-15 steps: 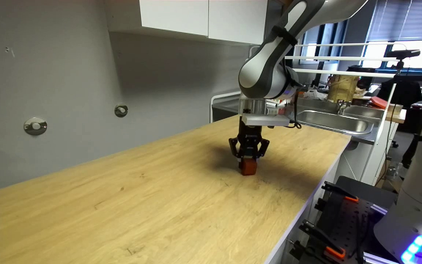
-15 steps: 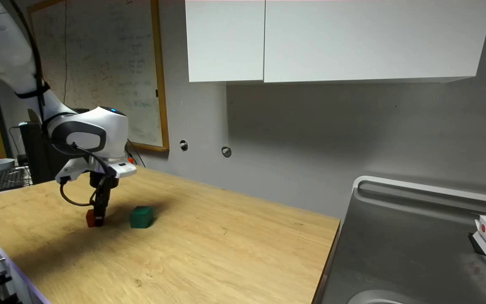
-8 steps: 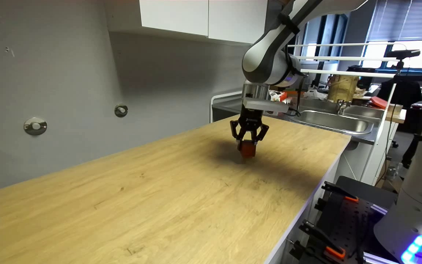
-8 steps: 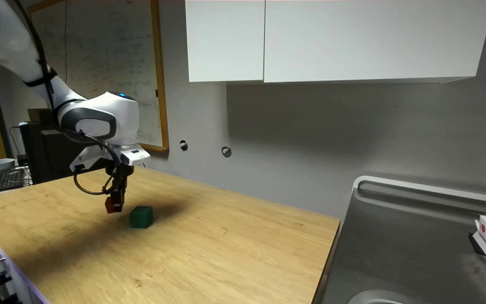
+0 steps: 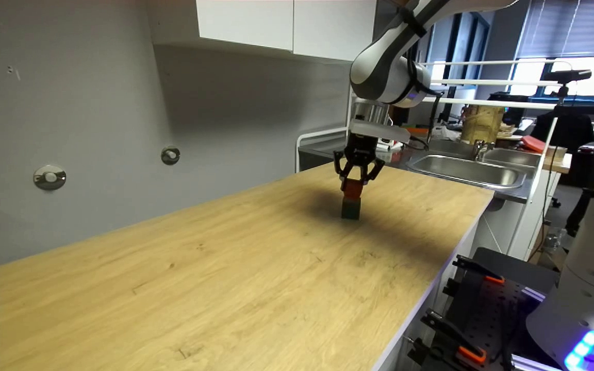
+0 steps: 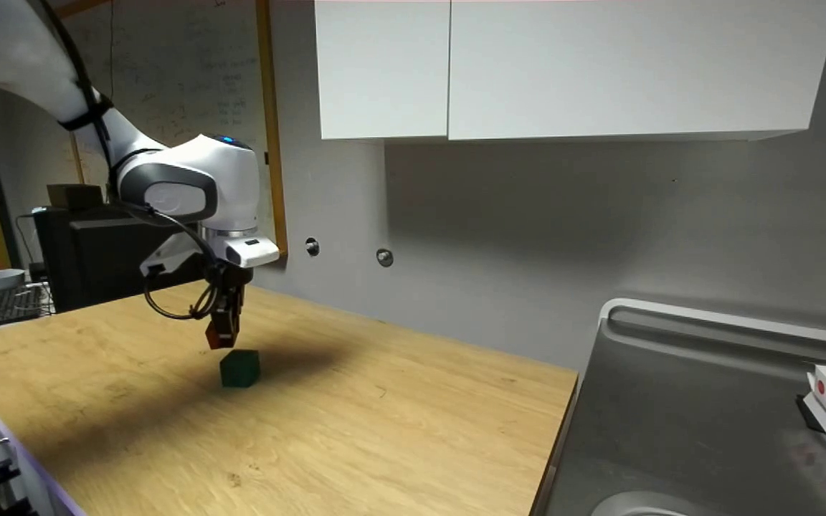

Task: Put the orange block on the green one

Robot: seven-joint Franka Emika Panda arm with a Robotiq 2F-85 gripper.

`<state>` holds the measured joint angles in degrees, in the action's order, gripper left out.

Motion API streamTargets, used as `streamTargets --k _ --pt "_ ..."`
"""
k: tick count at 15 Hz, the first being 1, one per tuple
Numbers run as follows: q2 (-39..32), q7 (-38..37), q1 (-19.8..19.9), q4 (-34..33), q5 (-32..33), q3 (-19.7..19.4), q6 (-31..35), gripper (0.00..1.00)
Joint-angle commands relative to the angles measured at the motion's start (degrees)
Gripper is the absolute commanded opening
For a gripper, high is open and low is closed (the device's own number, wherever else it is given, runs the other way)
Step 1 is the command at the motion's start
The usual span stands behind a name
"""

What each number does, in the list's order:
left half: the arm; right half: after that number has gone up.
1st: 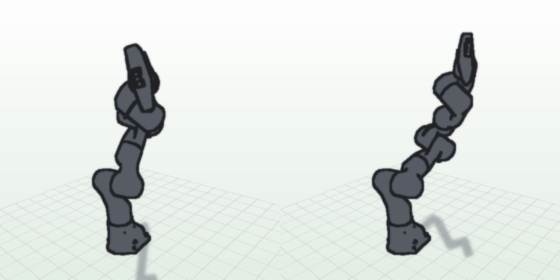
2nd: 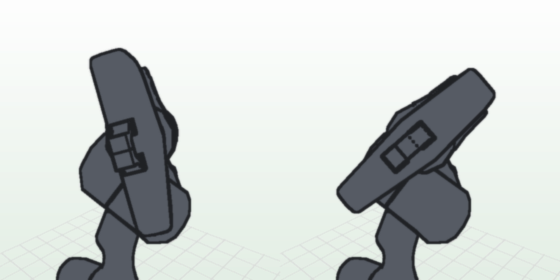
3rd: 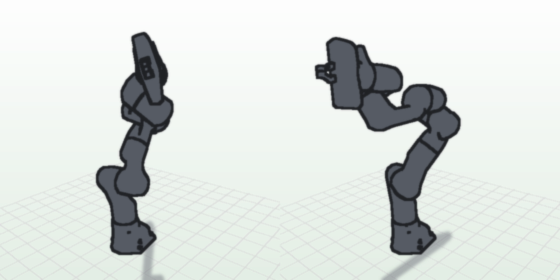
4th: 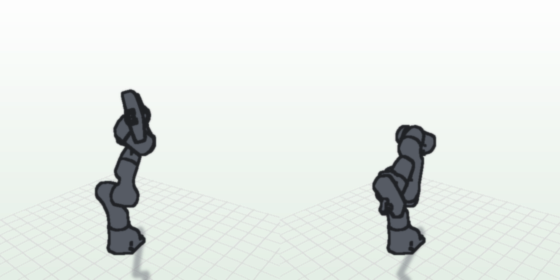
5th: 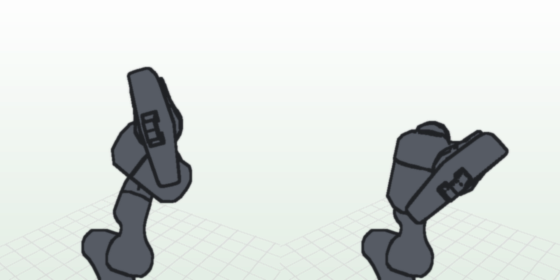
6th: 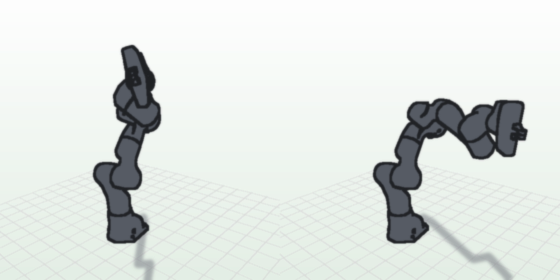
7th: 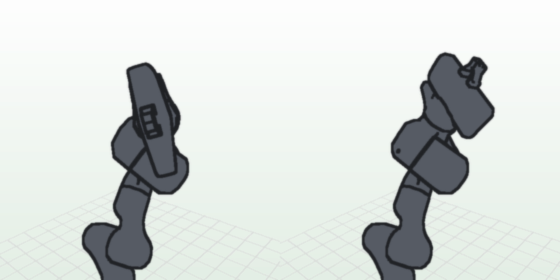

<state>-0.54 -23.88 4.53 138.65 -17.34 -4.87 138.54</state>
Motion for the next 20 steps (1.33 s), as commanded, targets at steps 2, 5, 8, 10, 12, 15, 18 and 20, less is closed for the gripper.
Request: streamTargets --k 2,5,8,10,12,15,18,20 --pt "-1.6 -0.3 1.5 -2.6 0.8 -1.4 -2.7 0.19" --pt "-3.4 -0.4 2.1 -3.5 0.7 -2.0 -3.4 0.19" --pt "-5.1 -0.6 2.1 -4.5 0.8 -2.2 -4.2 0.19" --pt "-6.0 -0.8 1.9 -5.2 0.9 -2.3 -4.7 0.19" --pt "-6.6 -0.9 1.8 -6.0 1.1 -2.3 -5.4 0.19" --pt "-6.9 -1.3 1.8 -6.9 1.5 -2.4 -6.3 0.19" --pt "-7.1 -1.6 1.7 -7.6 2.1 -2.5 -6.9 0.19" --pt "-7.5 -2.0 1.6 -8.1 3.1 -2.5 -7.5 0.69"
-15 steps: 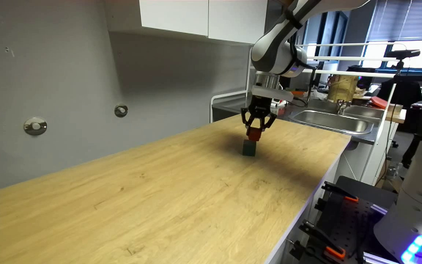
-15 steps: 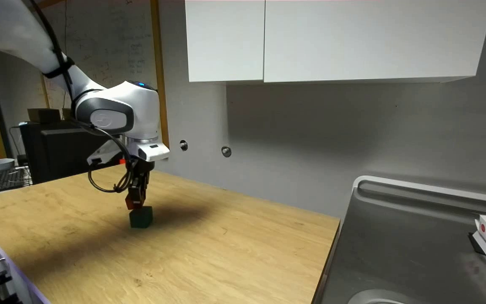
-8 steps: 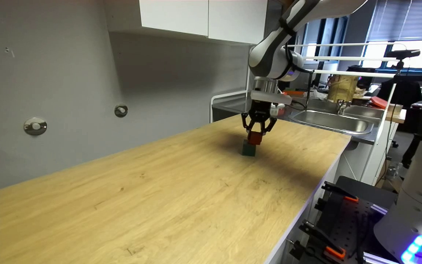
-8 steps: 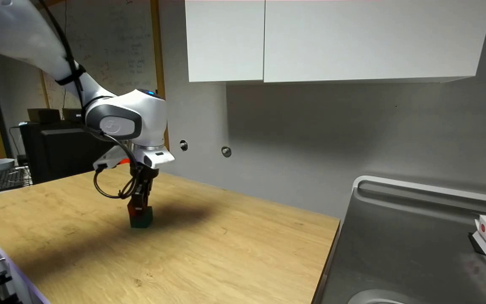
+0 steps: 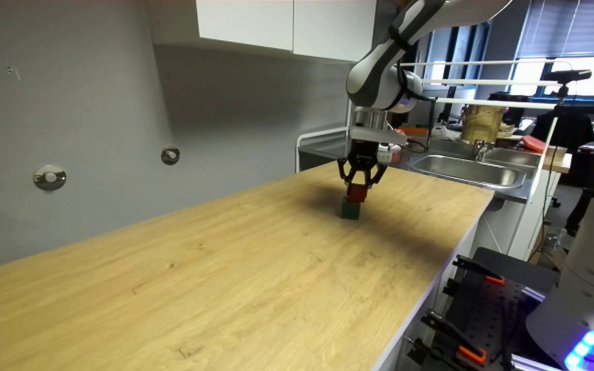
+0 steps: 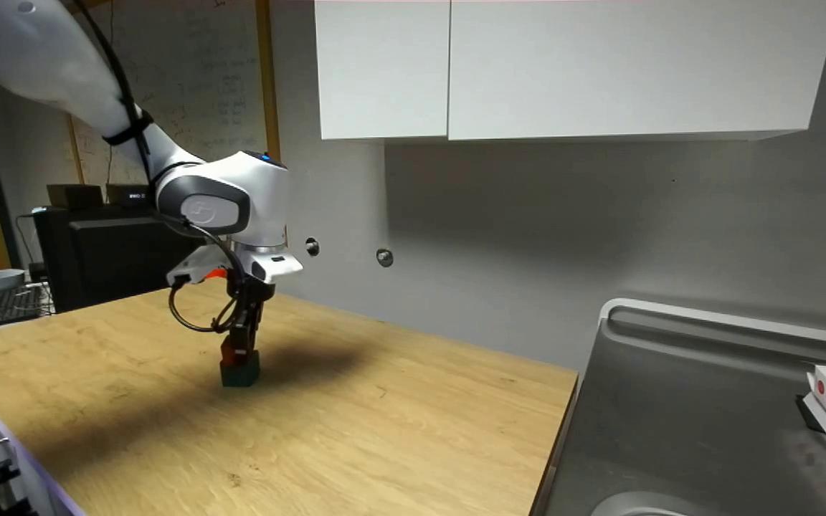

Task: Put the orange block on the green one

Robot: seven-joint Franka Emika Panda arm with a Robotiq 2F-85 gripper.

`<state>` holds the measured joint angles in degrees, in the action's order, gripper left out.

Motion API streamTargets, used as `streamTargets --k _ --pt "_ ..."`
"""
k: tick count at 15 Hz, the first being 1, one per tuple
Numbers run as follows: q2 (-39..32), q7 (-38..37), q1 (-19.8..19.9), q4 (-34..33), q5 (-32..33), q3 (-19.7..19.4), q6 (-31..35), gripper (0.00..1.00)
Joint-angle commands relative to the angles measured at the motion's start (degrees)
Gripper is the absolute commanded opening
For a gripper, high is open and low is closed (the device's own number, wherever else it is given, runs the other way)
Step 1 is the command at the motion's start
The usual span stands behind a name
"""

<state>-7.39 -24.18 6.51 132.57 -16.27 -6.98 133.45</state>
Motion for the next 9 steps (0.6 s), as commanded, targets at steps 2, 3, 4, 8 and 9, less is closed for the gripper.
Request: streamTargets --k 2,3,4,8,9 --pt "-0.8 -2.1 -0.5 -2.2 2.5 -0.4 -2.6 0.74" --pt "-0.9 -2.1 -0.5 -2.4 2.6 -0.3 -2.8 0.81" --pt "-1.0 -2.1 -0.5 -2.5 2.6 -0.3 -3.0 0.88" --pt "-0.7 -1.2 -0.7 -2.3 2.1 -0.1 -2.5 1.00" --pt "-0.5 -1.3 -0.9 -2.2 2.2 -0.1 -2.1 1.00"
